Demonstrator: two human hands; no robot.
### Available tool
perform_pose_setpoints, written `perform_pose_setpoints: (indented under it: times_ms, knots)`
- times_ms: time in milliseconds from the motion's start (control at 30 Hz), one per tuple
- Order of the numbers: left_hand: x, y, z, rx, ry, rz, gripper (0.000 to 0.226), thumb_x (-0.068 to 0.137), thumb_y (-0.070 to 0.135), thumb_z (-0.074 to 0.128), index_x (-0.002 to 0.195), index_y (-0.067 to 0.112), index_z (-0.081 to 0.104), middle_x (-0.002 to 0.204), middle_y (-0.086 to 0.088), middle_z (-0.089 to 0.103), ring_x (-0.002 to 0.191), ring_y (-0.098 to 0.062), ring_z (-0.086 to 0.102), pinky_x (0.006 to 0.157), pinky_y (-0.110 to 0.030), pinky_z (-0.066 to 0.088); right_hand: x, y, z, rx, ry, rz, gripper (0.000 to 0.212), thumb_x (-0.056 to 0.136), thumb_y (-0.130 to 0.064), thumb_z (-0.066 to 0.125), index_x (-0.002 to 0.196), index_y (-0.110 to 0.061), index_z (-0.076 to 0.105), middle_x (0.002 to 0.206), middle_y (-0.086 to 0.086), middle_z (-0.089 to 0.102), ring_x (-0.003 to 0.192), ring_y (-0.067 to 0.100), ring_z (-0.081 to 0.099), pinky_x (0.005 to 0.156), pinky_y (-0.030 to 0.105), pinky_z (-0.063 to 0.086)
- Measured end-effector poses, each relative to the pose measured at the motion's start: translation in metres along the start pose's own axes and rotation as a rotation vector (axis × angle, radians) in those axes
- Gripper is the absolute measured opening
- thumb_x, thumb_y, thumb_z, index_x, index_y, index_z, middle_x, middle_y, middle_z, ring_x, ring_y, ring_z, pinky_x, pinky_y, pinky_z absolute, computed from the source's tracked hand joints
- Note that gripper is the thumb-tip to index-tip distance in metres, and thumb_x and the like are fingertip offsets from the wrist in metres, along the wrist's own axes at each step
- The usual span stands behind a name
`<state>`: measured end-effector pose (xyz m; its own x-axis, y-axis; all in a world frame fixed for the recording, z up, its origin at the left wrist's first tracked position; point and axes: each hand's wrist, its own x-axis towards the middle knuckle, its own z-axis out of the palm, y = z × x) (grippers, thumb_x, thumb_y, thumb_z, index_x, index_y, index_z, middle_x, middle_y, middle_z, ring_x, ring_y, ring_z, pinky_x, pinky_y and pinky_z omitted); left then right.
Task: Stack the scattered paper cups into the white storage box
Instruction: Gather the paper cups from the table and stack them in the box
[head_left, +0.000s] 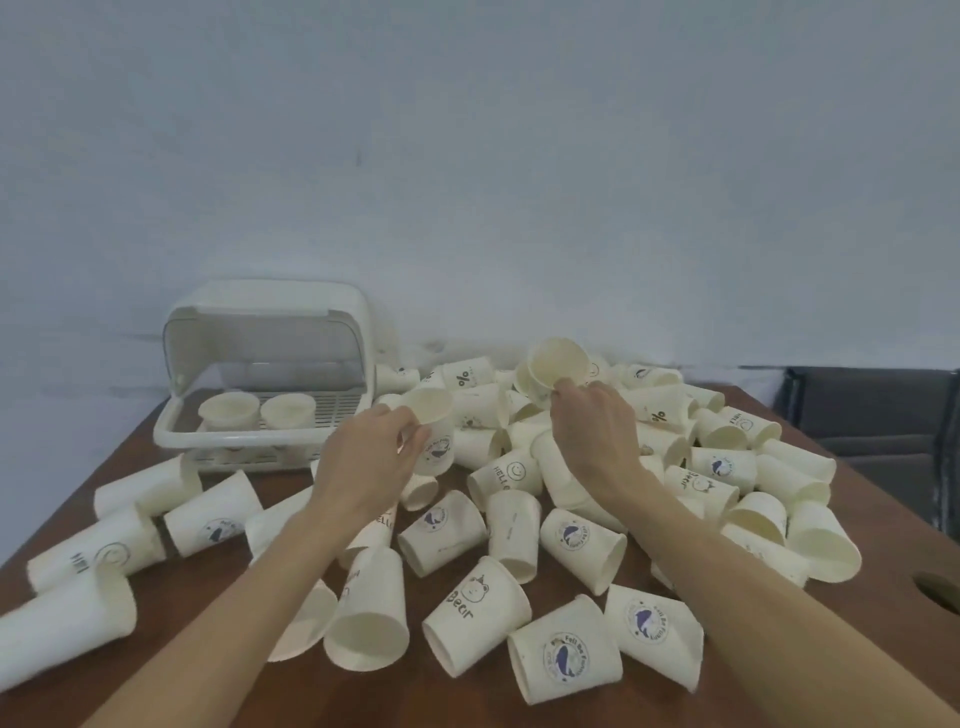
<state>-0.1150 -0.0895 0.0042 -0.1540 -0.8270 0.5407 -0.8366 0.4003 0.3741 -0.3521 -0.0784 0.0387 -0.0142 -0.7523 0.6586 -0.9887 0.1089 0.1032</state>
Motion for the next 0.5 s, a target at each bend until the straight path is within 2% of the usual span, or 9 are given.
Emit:
perform_pose_setpoints:
  times_ms: [100,233,500]
  knots:
    - [-0.003,-0.016,-0.012,0.012,0.033,-0.036,0.027,0.095,0.045,0.05,0.083,0.023,0.061,0.075,0.006,0.056,0.073,-0.02,0.055,0.062,-0.031,0.04,0.001,-0.033,-0.001,0.066,0.066,-0.064,0.033,0.055,0.003,0.08,0.055,-0.012,0.051,0.04,0.001,0.046,0.041,0.02,0.033,0.047,0.024,0.02]
    - [-0.006,-0.036,-0.027,0.025,0.054,-0.102,0.028,0.094,0.047,0.05,0.082,0.023,0.06,0.074,0.007,0.053,0.073,-0.02,0.054,0.063,-0.031,0.039,0.002,-0.069,0.001,0.2,0.098,-0.114,0.03,0.063,0.001,0.077,0.057,-0.011,0.051,0.042,0.002,0.047,0.046,0.018,0.025,0.046,0.024,0.018]
    - [-0.012,-0.085,-0.062,0.074,0.127,-0.181,0.028,0.093,0.044,0.053,0.081,0.021,0.063,0.073,0.005,0.056,0.072,-0.02,0.055,0.063,-0.035,0.046,0.009,-0.135,0.006,0.302,0.038,-0.249,0.028,0.077,-0.01,0.069,0.058,-0.014,0.049,0.044,0.0,0.041,0.046,0.022,0.03,0.049,0.027,0.018]
